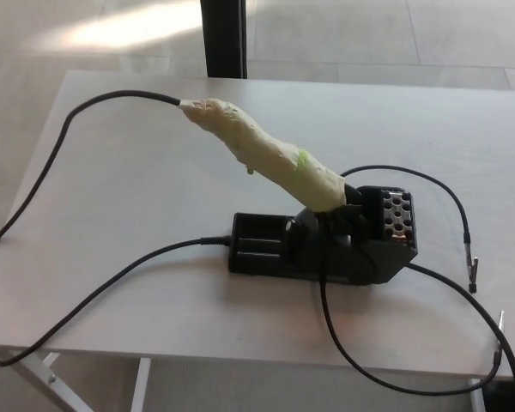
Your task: Use the left hand of the robot to grab the soldering gun kept on the middle of the table and pull it out of its base and keep it on the left side of the base
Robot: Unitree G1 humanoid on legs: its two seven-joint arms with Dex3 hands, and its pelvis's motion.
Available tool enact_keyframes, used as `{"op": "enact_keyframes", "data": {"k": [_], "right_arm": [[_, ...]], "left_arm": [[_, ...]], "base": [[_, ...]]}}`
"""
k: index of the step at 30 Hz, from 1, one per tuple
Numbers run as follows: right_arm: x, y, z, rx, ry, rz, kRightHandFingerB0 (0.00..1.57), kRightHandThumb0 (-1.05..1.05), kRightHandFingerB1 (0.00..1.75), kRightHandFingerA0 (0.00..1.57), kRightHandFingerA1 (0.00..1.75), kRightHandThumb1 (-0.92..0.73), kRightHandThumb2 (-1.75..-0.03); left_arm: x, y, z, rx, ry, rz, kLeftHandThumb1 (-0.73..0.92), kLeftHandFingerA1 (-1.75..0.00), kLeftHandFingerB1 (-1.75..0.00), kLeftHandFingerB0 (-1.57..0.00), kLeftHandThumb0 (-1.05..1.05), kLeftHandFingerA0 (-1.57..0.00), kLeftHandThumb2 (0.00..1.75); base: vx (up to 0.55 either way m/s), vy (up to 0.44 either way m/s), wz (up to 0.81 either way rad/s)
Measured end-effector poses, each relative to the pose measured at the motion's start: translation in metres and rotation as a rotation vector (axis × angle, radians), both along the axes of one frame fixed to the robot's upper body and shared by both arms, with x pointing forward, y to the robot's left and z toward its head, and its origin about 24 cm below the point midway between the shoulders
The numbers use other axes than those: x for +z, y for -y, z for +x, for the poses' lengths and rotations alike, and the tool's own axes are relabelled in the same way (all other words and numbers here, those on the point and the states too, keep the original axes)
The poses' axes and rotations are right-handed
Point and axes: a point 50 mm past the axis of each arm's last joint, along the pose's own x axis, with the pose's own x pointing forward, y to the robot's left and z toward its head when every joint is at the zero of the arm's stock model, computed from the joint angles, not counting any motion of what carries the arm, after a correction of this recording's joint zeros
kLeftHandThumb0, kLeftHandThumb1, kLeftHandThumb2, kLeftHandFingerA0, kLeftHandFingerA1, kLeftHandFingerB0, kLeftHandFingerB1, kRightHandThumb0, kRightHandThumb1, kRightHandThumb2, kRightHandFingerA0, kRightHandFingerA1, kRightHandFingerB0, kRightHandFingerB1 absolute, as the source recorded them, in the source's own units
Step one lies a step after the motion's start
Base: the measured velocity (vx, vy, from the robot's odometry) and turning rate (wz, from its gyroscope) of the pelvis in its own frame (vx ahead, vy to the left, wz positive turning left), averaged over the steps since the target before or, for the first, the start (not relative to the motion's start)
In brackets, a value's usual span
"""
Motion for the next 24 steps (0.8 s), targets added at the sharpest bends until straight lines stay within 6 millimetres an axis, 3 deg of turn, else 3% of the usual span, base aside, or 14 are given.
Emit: {"op": "enact_keyframes", "data": {"k": [1,3,5,6,8,9,10,11,12,15,16,20,23,24], "right_arm": [[0.0,0.0,0.0,-0.002,0.004,0.004,0.17,-1.05,1.07,0.88,1.25,-0.34,-1.31],[0.0,0.0,-0.001,-0.004,0.01,0.011,0.09,-1.04,1.02,0.98,1.36,-0.3,-1.28],[-0.001,0.0,-0.002,-0.004,0.009,0.019,0.12,-1.04,1.5,0.82,1.46,-0.27,-1.18],[-0.002,0.0,-0.002,-0.004,0.008,0.021,0.14,-1.04,1.03,0.92,1.32,-0.33,-1.3],[-0.001,-0.001,0.0,-0.003,0.012,0.024,0.13,-0.99,1.46,0.84,1.43,-0.22,-1.25],[-0.001,-0.001,0.001,-0.002,0.015,0.025,0.1,-1.03,1.02,0.97,1.35,-0.3,-1.3],[-0.001,-0.001,0.001,-0.001,0.018,0.025,0.01,-0.99,1.57,0.81,1.43,-0.24,-1.23],[-0.001,-0.001,0.001,0.0,0.019,0.026,0.02,-1.0,1.58,0.83,1.4,-0.23,-1.22],[-0.001,-0.001,0.002,0.001,0.021,0.027,0.12,-1.05,1.04,0.93,1.34,-0.32,-1.31],[-0.001,-0.001,0.002,0.002,0.023,0.029,0.09,-1.04,1.02,0.97,1.35,-0.3,-1.3],[-0.001,-0.001,0.002,0.002,0.023,0.029,0.01,-1.0,1.59,0.82,1.4,-0.23,-1.21],[-0.001,-0.001,0.002,0.002,0.022,0.03,0.01,-0.99,1.6,0.82,1.42,-0.22,-1.23],[-0.001,-0.001,0.002,0.002,0.022,0.03,0.01,-0.97,1.58,0.81,1.39,-0.22,-1.23],[-0.001,-0.001,0.002,0.002,0.022,0.03,0.11,-1.04,1.04,0.97,1.36,-0.31,-1.31]], "left_arm": [[0.0,0.0,0.0,0.004,0.002,-0.004,0.63,-0.69,-0.59,-0.71,-0.62,-0.74,0.59],[0.0,0.0,0.002,0.005,0.014,-0.013,0.64,-0.68,-0.58,-0.63,-0.61,-0.64,0.59],[0.003,-0.001,0.009,0.001,0.058,-0.019,0.65,-0.72,-0.6,-0.58,-0.64,-0.55,0.6],[0.007,-0.002,0.015,-0.01,0.087,-0.014,0.67,-0.73,-0.59,-0.54,-0.67,-0.57,0.6],[0.017,-0.006,0.032,-0.044,0.156,0.01,0.67,-0.69,-0.55,-0.52,-0.67,-0.56,0.6],[0.026,-0.008,0.046,-0.064,0.207,0.028,0.67,-0.74,-0.59,-0.52,-0.69,-0.58,0.6],[0.035,-0.01,0.06,-0.08,0.265,0.045,0.67,-0.72,-0.54,-0.52,-0.68,-0.57,0.6],[0.042,-0.011,0.07,-0.092,0.304,0.057,0.66,-0.64,-0.5,-0.49,-0.7,-0.57,0.6],[0.055,-0.013,0.085,-0.11,0.368,0.076,0.64,-0.61,-0.47,-0.6,-0.75,-0.62,0.6],[0.095,-0.015,0.127,-0.19,0.532,0.144,0.67,-0.61,-0.47,-0.67,-0.73,-0.63,0.61],[0.109,-0.013,0.139,-0.225,0.581,0.168,0.65,-0.55,-0.37,-0.53,-0.66,-0.58,0.6],[0.15,-0.001,0.175,-0.332,0.73,0.23,0.67,-0.48,-0.39,-0.35,-0.54,-0.47,0.6],[0.181,0.013,0.198,-0.41,0.831,0.265,0.69,-0.51,-0.4,-0.33,-0.54,-0.41,0.6],[0.195,0.019,0.208,-0.447,0.869,0.279,0.68,-0.54,-0.41,-0.32,-0.58,-0.38,0.6]], "base": [[0.0,0.0,0.0],[0.0,0.0,0.0],[0.0,0.0,0.0],[0.0,0.0,0.0],[0.0,0.0,0.0],[0.0,0.0,0.0],[0.0,0.0,0.0],[0.0,0.0,0.0],[0.0,0.0,0.0],[0.0,0.0,0.0],[0.0,0.0,0.0],[0.0,0.0,0.0],[0.0,0.0,0.0],[0.0,0.0,0.0]]}}
